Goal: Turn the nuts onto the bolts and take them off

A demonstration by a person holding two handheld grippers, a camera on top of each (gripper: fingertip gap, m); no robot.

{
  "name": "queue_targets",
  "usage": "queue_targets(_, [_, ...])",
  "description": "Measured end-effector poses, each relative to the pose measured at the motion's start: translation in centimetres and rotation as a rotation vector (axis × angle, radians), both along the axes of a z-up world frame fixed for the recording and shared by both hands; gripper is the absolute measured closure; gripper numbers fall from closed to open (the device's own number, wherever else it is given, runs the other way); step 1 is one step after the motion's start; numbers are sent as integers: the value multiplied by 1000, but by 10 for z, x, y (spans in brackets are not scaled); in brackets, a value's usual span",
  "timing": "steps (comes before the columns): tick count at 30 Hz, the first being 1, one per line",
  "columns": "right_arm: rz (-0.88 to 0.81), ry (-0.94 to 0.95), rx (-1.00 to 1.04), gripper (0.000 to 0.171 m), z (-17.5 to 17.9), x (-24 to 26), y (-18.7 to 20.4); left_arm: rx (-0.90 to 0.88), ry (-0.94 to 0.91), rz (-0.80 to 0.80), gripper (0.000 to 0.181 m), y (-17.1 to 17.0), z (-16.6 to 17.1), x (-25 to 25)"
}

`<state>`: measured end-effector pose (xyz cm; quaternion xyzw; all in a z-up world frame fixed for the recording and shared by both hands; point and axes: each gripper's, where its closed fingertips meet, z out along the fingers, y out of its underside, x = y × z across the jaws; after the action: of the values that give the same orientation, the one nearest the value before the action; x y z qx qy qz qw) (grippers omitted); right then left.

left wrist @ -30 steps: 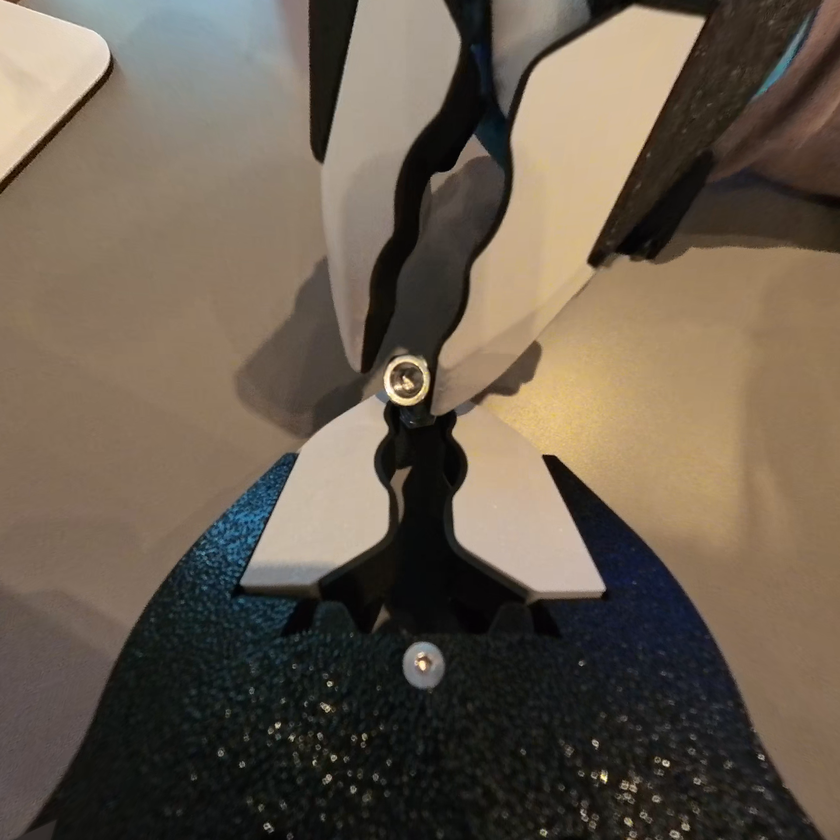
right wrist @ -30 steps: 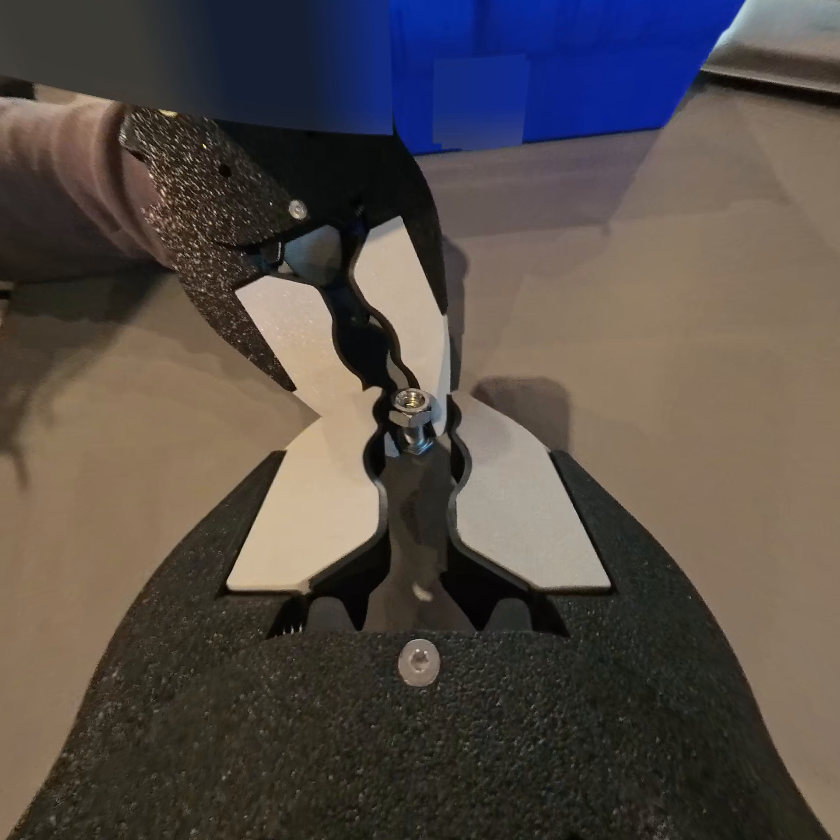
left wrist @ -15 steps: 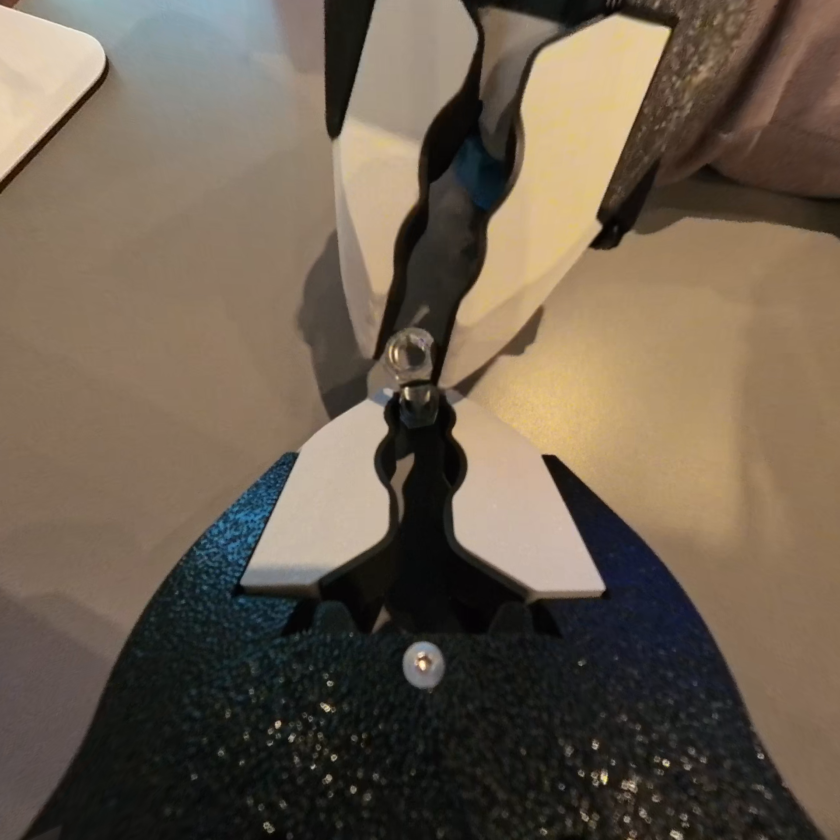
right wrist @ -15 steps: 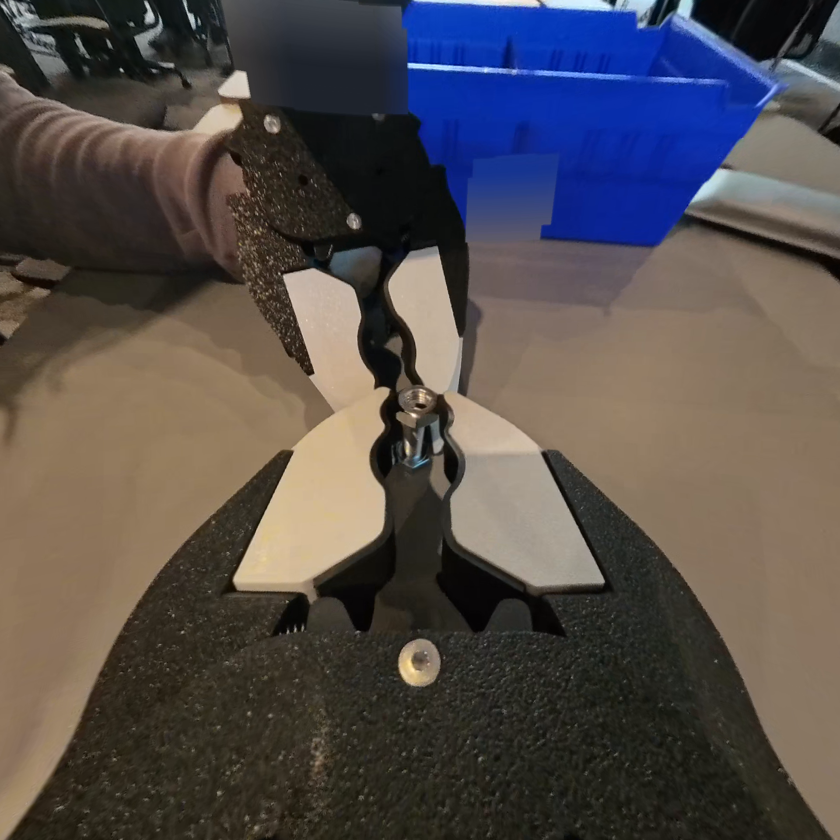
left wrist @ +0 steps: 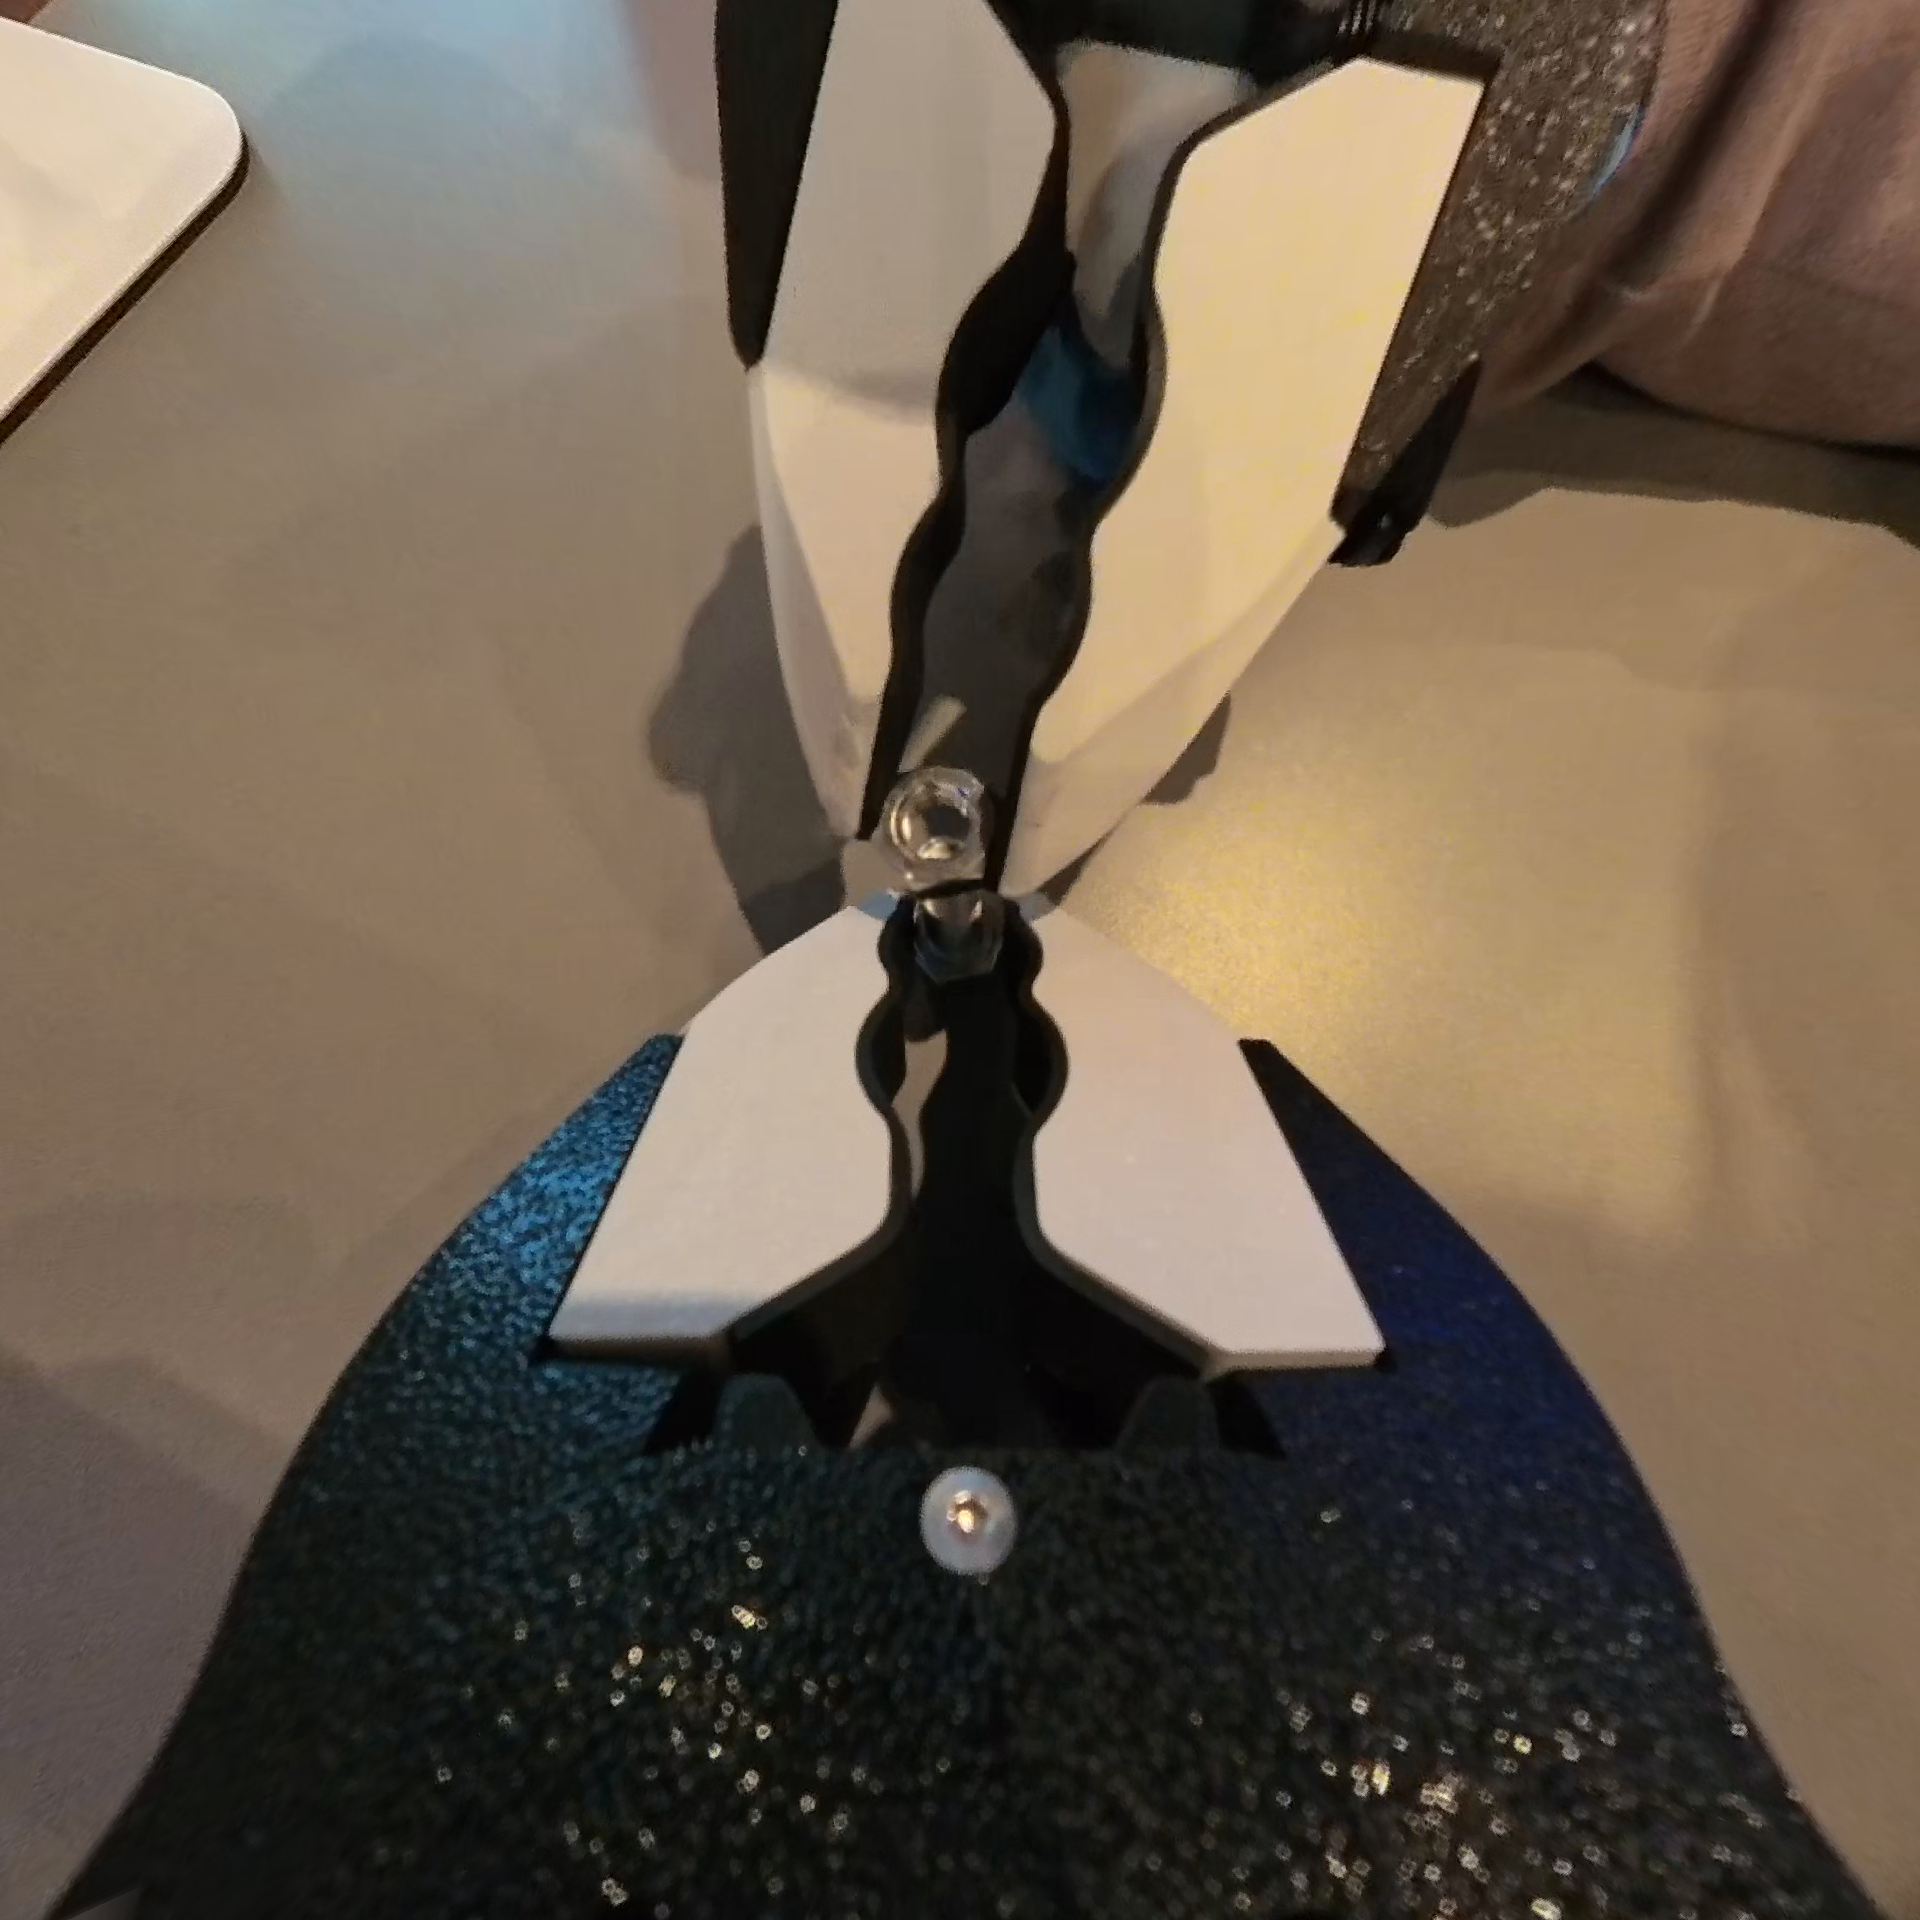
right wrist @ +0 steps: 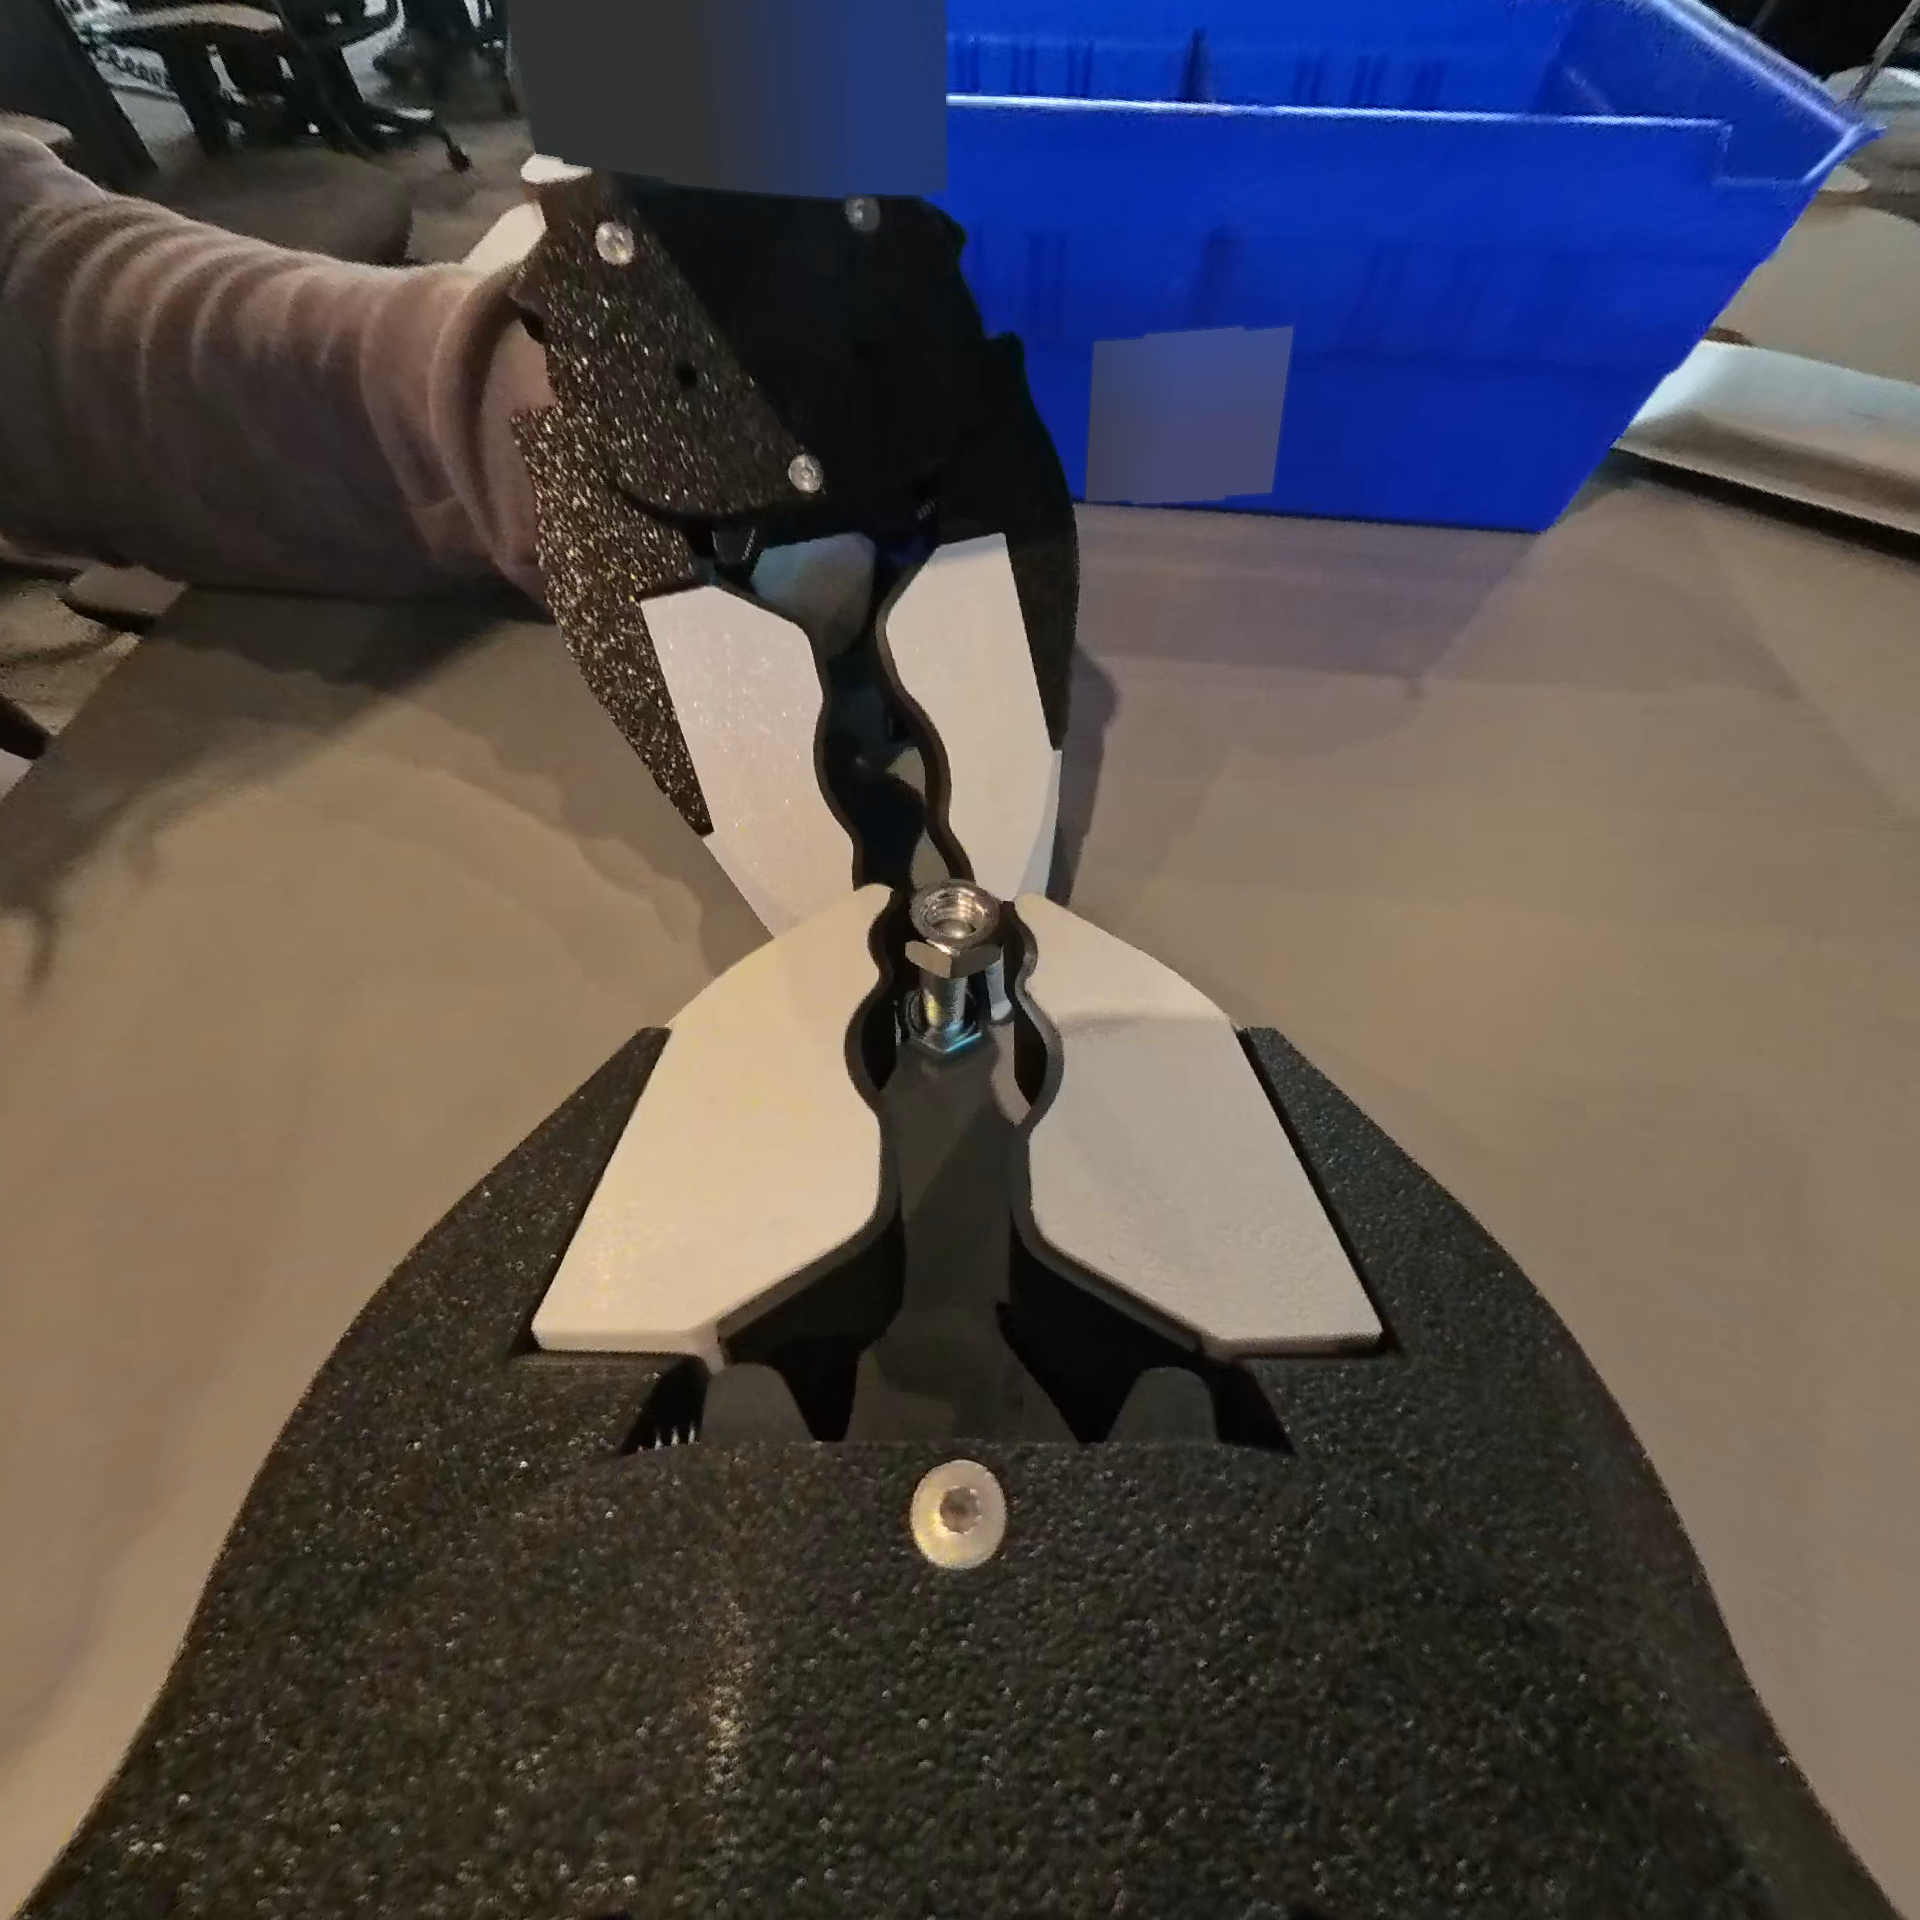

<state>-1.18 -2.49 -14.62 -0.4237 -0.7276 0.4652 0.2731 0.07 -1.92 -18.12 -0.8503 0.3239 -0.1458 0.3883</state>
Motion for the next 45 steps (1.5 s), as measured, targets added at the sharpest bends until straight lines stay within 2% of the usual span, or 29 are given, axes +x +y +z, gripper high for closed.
queue_targets(36, [-33,-83,-81,153,-5,-1,-2,3,-2,-1,166,0,0,0])
queue_targets(41, [20,-60,-176,136,6,7,-8,4,-3,-1,166,0,0,0])
queue_targets(45, [-22,-63,-215,135,5,16,4,5,-4,-2,166,0,0,0])
